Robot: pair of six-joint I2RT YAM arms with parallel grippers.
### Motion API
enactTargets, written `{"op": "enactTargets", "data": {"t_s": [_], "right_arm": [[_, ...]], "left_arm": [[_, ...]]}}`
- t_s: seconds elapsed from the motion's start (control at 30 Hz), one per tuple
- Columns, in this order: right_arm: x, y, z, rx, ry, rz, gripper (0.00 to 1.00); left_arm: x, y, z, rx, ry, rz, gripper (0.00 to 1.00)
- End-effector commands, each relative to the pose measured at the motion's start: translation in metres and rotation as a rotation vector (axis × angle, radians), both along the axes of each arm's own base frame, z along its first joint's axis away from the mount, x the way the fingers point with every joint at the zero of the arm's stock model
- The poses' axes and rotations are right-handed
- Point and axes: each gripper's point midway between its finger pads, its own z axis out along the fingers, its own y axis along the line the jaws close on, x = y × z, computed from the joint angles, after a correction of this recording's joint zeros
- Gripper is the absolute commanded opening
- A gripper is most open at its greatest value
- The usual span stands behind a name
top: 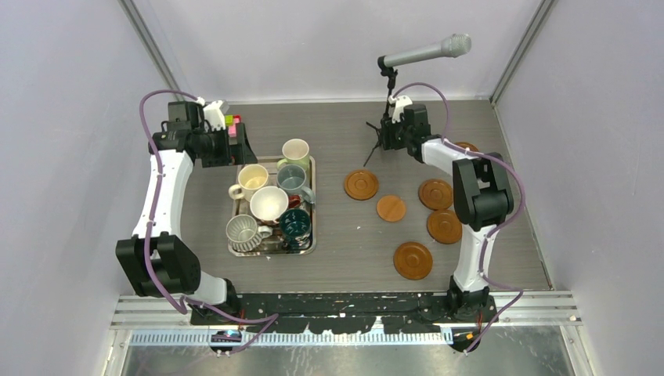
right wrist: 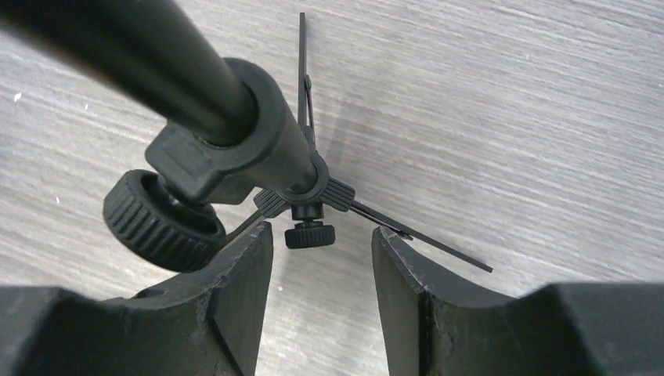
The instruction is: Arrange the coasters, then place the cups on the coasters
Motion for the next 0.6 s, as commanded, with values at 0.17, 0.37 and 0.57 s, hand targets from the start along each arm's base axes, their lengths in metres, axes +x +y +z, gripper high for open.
{"op": "enactTargets", "data": {"t_s": [0.17,0.37,0.57], "right_arm": [[0.049,0.014,0.014,0.066,-0.07,-0.12,0.54],[0.073,0.023,0.015,0.095,-0.093,-0.13,0.54],[0.098,0.029,0.005,0.101,-0.096,-0.135,0.53]], "left_arm": [[0.012,-0.002,0.019,0.004,-0.086,-0.022,0.98],[0.015,-0.003,0.016,0.003,-0.075,-0.036,0.97],[0.015,-0.003,0.012,0.003,-0.064,-0.049,0.97]]}}
